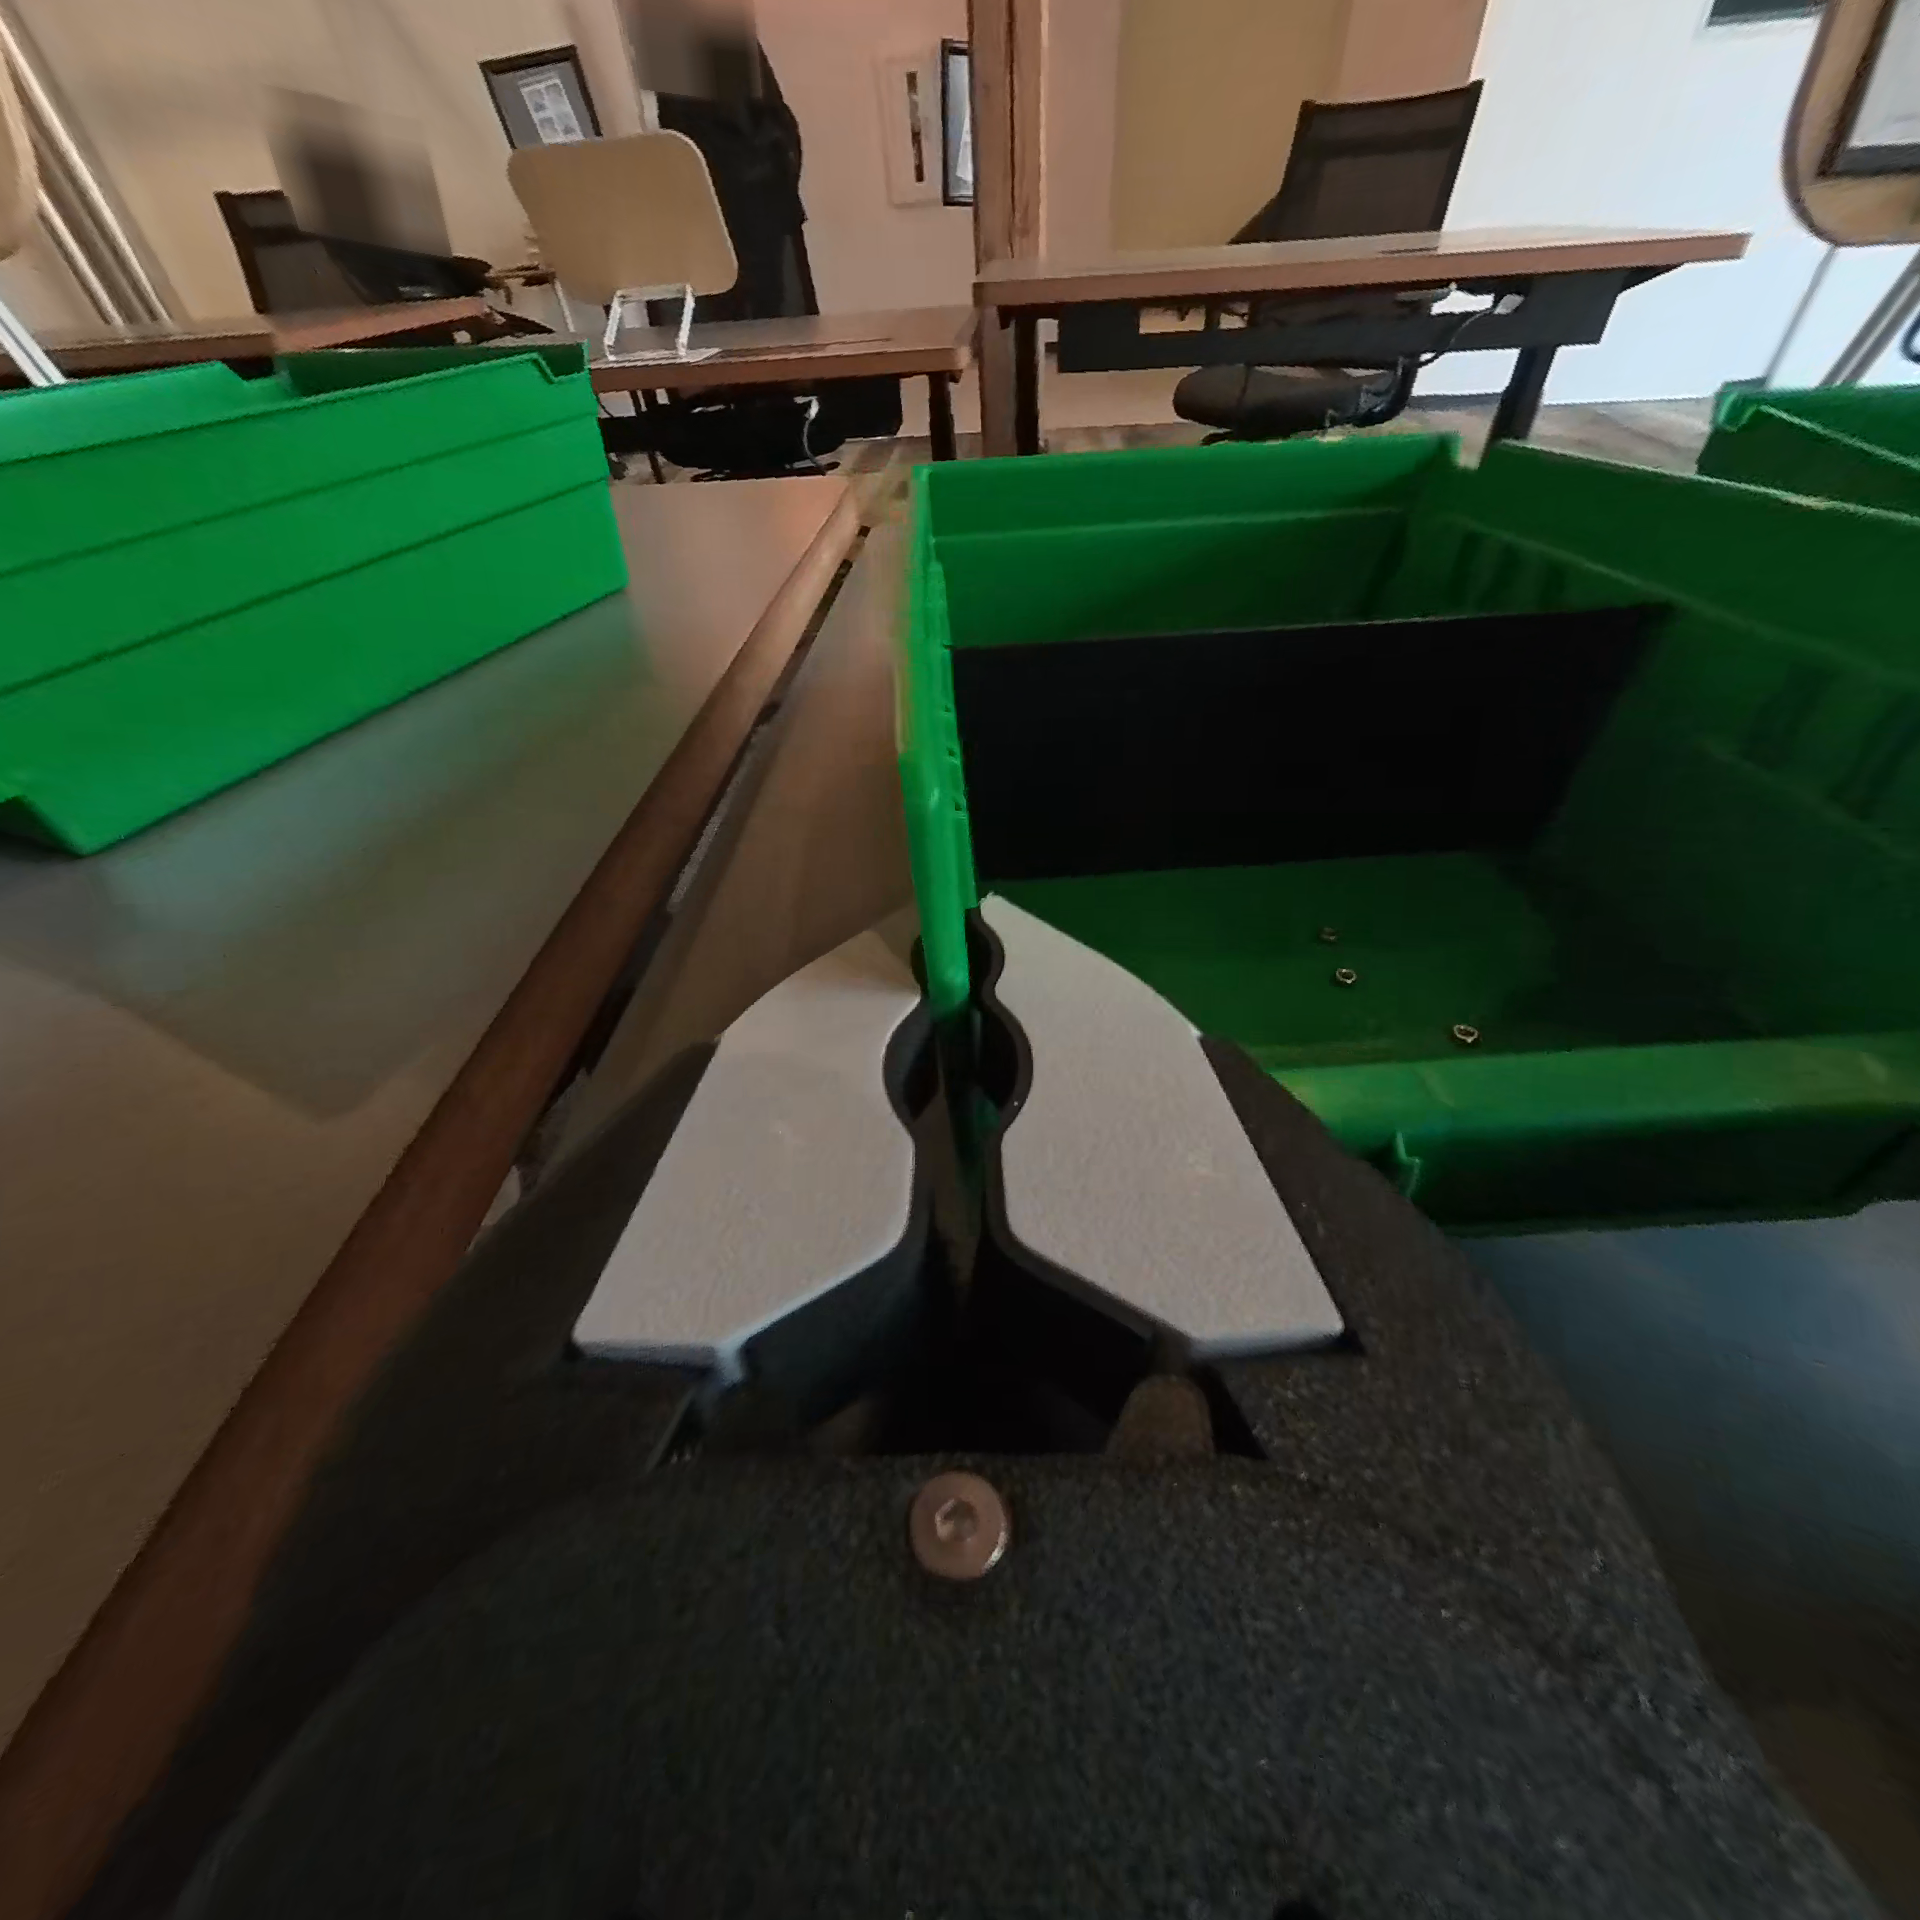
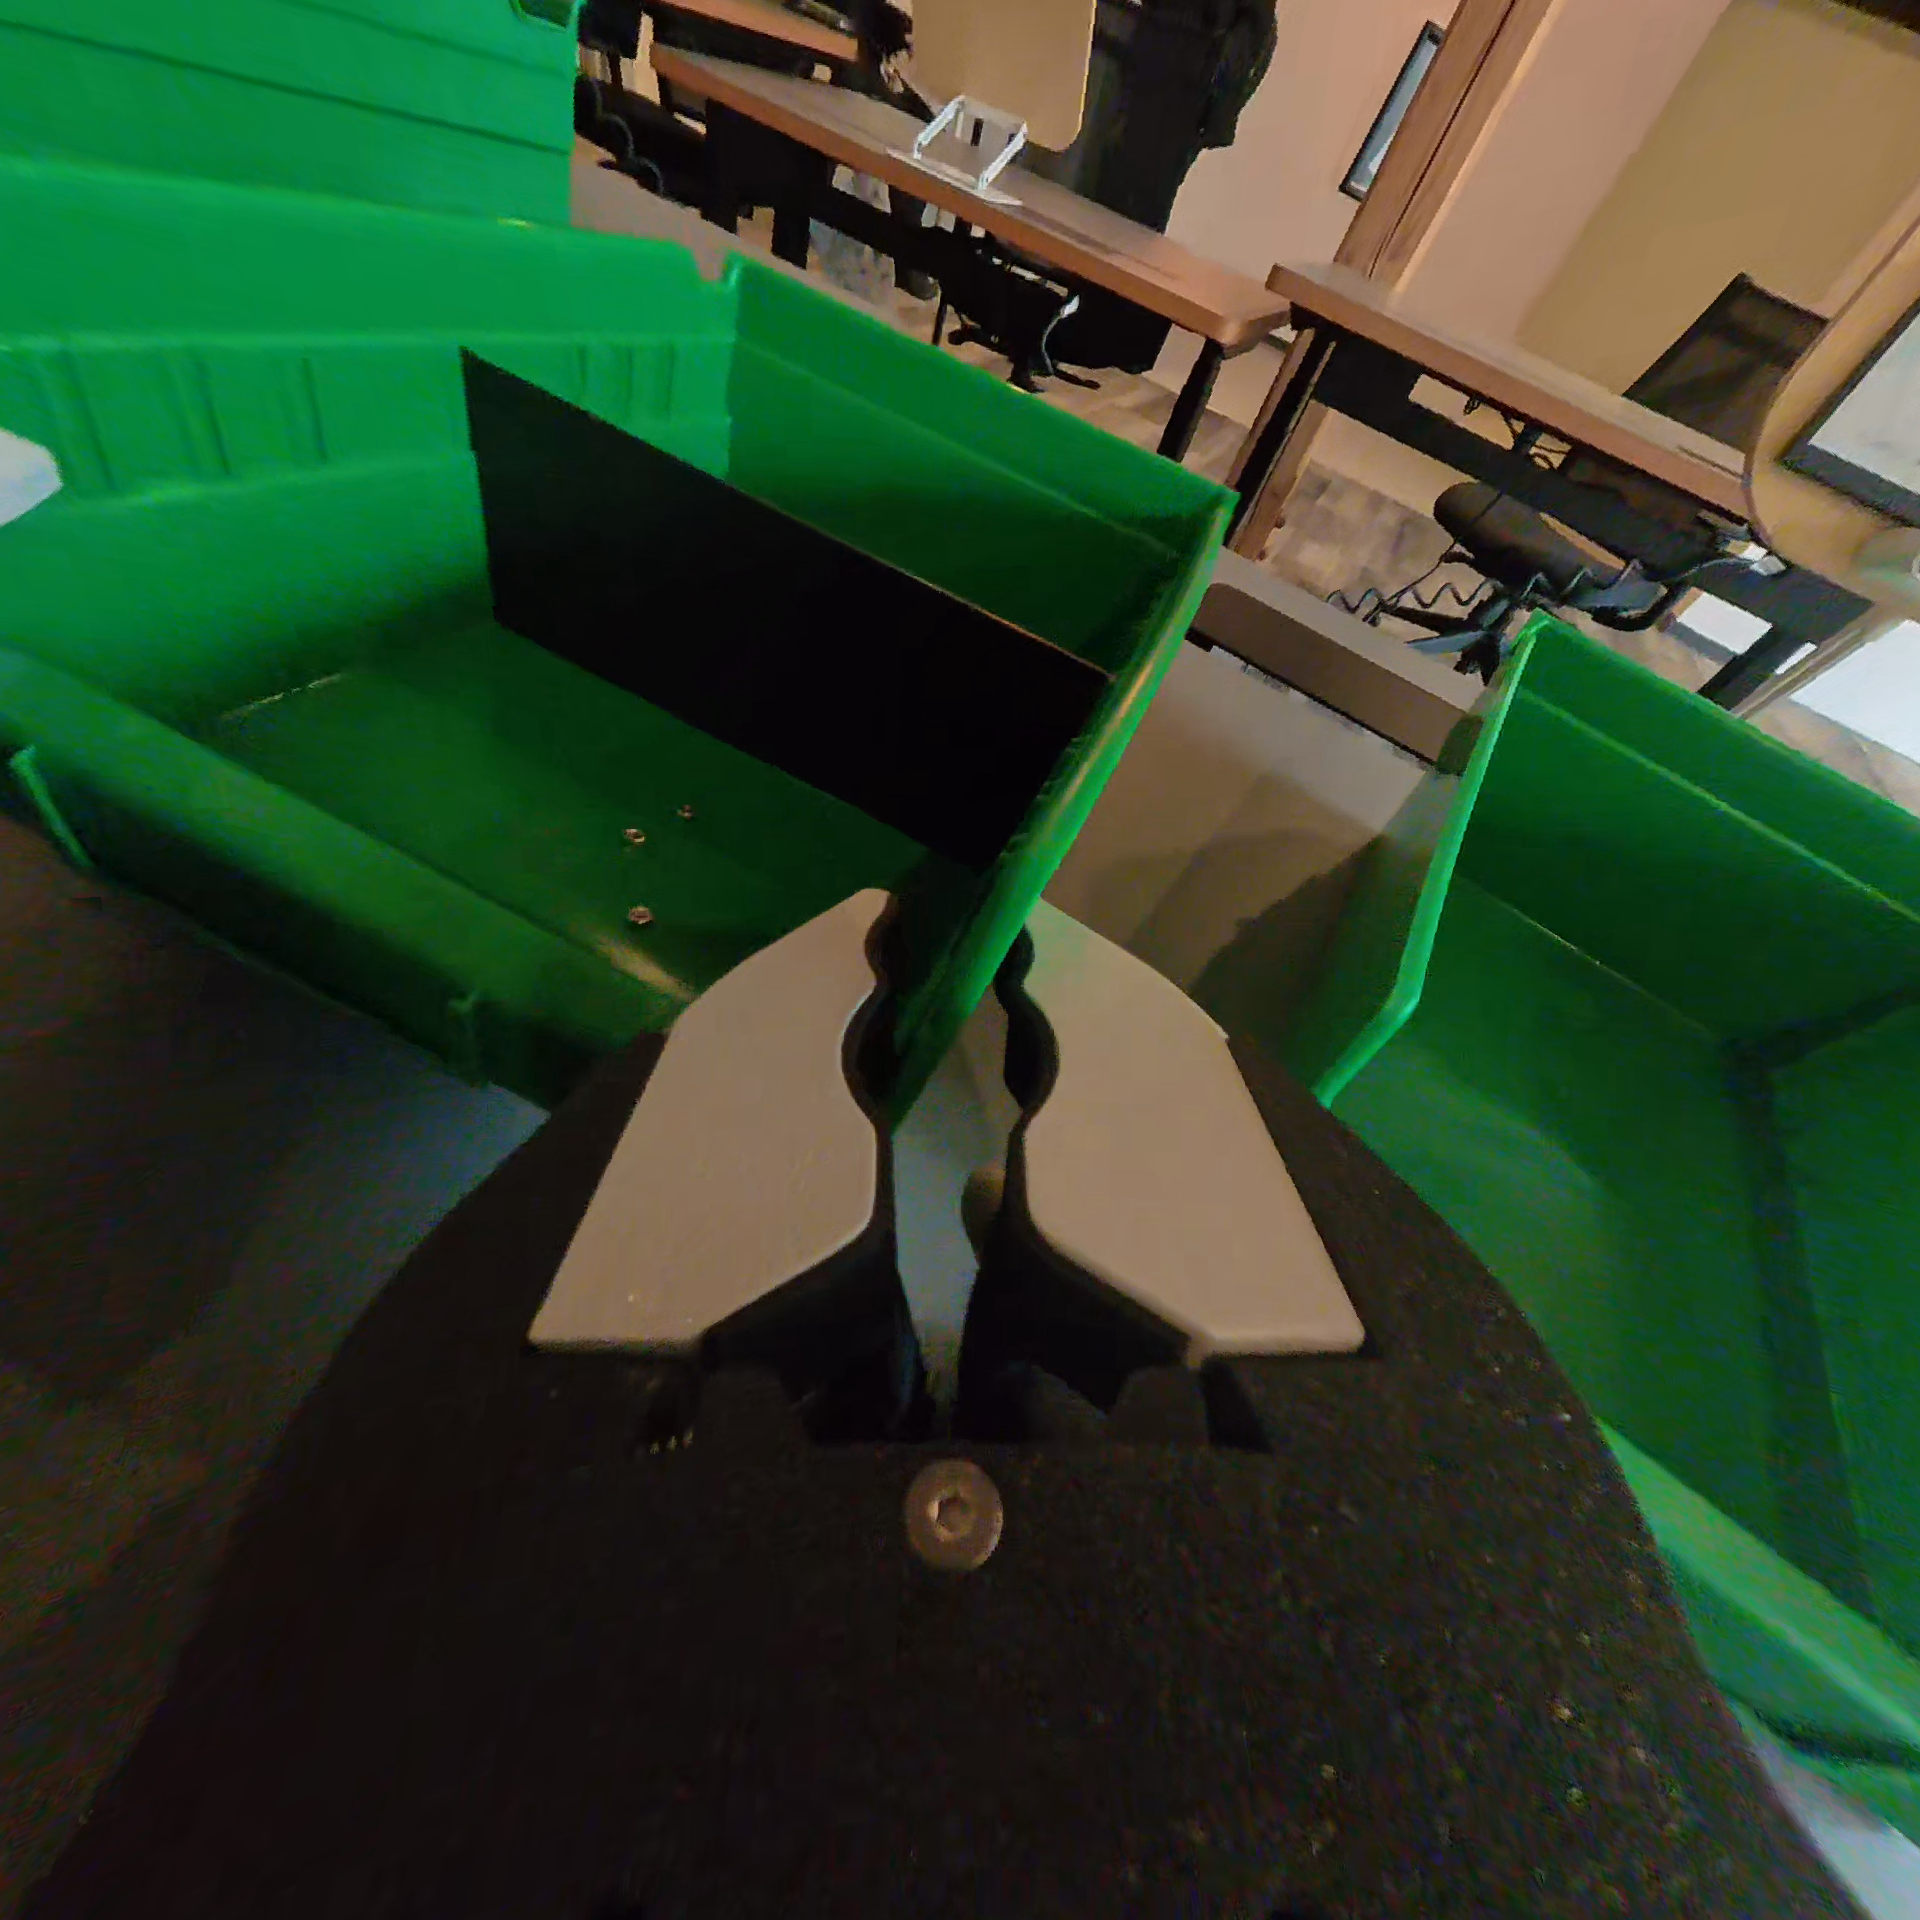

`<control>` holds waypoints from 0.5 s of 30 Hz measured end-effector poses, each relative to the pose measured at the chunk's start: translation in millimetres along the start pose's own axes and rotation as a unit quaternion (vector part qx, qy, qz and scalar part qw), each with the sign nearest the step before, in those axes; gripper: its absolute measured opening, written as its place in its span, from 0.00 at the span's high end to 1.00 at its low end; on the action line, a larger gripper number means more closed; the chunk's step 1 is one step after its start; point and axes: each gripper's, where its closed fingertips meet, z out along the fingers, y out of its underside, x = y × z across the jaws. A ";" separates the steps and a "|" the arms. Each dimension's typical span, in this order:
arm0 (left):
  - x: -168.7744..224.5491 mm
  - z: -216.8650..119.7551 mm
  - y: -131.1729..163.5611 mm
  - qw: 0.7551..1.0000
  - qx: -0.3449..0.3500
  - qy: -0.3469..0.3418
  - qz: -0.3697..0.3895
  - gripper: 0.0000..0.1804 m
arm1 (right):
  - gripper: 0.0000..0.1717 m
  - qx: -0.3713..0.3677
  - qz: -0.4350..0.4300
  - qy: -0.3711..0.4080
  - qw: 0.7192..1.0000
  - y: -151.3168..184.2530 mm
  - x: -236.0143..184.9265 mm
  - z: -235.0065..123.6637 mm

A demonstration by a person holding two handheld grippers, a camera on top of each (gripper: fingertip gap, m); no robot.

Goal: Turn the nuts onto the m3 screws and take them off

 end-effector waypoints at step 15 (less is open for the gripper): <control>-2.1 8.6 10.0 0.999 -0.049 -0.007 0.015 0.77 | 0.70 0.003 0.018 -0.046 0.999 1.1 -7.3 -10.4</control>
